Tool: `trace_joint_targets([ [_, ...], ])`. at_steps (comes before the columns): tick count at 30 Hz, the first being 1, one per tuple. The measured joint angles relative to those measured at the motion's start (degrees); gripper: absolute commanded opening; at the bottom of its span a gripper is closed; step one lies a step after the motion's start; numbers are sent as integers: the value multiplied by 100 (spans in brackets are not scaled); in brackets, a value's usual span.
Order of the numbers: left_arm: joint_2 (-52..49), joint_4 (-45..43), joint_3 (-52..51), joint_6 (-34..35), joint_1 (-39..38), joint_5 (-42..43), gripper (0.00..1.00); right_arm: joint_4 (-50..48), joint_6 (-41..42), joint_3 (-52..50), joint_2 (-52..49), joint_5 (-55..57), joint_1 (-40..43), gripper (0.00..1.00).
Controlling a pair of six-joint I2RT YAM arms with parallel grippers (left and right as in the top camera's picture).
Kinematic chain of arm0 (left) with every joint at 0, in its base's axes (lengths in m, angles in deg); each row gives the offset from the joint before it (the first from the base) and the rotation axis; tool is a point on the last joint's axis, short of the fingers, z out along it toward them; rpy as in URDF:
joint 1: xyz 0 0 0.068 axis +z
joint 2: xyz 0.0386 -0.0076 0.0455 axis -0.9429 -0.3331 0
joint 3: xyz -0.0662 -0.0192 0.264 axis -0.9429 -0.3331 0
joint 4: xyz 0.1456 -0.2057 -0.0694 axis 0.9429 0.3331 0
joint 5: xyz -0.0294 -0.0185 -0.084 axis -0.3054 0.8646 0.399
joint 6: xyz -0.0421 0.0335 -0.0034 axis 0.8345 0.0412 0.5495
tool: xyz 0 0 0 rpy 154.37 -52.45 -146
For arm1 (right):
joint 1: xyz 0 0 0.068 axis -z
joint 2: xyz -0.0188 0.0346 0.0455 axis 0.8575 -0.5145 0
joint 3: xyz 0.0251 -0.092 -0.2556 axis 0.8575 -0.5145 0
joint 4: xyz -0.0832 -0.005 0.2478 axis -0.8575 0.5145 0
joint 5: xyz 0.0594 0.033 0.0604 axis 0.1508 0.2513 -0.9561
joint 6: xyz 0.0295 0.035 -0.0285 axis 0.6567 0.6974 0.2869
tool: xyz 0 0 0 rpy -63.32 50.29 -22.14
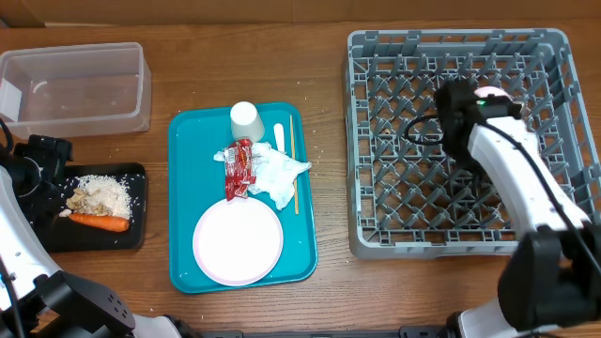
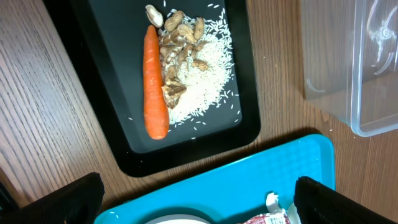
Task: Sort waste into correct bins and load items into the dishwasher rack
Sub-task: 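Lower the white bowl into the rack beside the pink bowl and release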
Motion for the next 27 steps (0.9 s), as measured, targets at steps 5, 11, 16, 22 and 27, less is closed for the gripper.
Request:
trace_joint_targets([
  [5,0,0,0,-2,2,0,100,149,-9,704,730,-1770,-72,53],
  [11,0,0,0,0,0,0,100,157,-31,905,1478,-3165,-74,82],
  [16,0,0,0,0,2,0,100,127,-42,905,1556,-3440,-66,76],
  [22,0,-2,0,0,2,0,100,63,-7,905,1473,-2933,219,26],
  [27,0,0,0,0,2,0,100,-138,-7,905,1102,-2715,1003,4],
])
